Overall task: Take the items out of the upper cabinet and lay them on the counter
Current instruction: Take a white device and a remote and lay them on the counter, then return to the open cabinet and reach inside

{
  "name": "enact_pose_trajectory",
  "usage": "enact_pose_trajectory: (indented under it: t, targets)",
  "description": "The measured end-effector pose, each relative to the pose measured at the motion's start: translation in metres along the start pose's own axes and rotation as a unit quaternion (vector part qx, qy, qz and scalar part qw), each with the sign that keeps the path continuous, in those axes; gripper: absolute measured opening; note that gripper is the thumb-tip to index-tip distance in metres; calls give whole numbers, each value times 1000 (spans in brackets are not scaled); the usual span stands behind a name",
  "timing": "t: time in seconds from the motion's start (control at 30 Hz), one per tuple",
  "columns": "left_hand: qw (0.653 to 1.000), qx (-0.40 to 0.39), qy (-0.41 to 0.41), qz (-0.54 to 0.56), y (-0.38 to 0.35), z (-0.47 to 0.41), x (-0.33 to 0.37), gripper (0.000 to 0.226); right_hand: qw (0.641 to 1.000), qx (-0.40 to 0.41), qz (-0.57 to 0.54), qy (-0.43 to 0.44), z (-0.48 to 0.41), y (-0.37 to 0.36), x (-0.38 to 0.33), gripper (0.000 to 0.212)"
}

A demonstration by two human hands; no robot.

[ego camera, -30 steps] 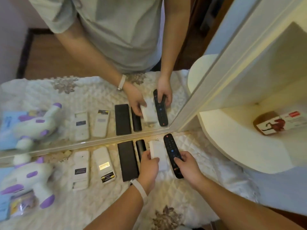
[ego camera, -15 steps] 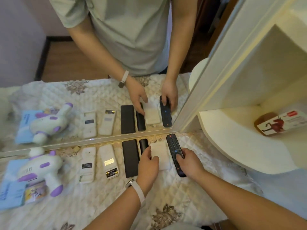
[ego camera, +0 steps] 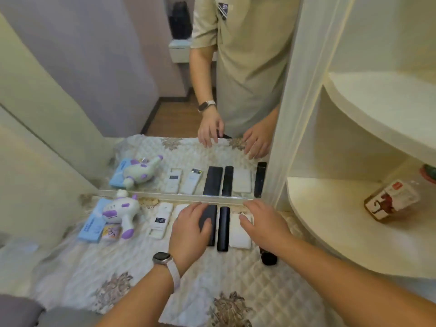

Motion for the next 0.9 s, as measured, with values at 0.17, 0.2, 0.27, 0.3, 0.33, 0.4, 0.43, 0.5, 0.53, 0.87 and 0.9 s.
enact_pose_trajectory:
  t: [0.17,0.2,0.27,0.3,0.33,0.4,0.43,0.5,0.53,0.87,0.9]
  targets:
    - [991,90,28,-94,62,43,1,52,982,29,71,175,12,31,-81,47]
    - [988,106,38,-110,74,53,-1,51,974,28,84,207,15,32,-98,49]
    - [979,129,54,-150,95,76,-4,51,959,32,107,259,22,32,-128,50]
    - [975,134,62,-168,104,88,-6,51,953,36,112,281,27,32,-142,50]
    - [970,140,70,-186,113,100,-8,51,946,39,115,300,33,31,-156,51]
    - [958,153,79,-229,130,125,-10,50,933,43,119,337,46,29,-184,56]
    - [953,157,88,-245,138,136,-12,49,926,43,121,356,52,27,-198,58]
    - [942,172,104,-267,157,159,-17,48,910,38,130,391,65,22,-226,56]
    - [937,183,110,-277,166,171,-19,47,903,36,133,407,72,20,-239,54]
    - [887,263,243,-290,266,332,-73,53,832,20,146,534,166,-28,-394,53]
    - [882,272,253,-291,275,353,-80,54,825,18,144,547,180,-35,-413,54]
Point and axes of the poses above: each hand's wrist, its own z-axis away from the middle knuckle, its own y-axis out of the back of the hand, x = y × z, the point moved 10 cm from there along -z, towards the middle knuckle, and after that the axes turned 4 degrees about -x, right-handed, at the moved point
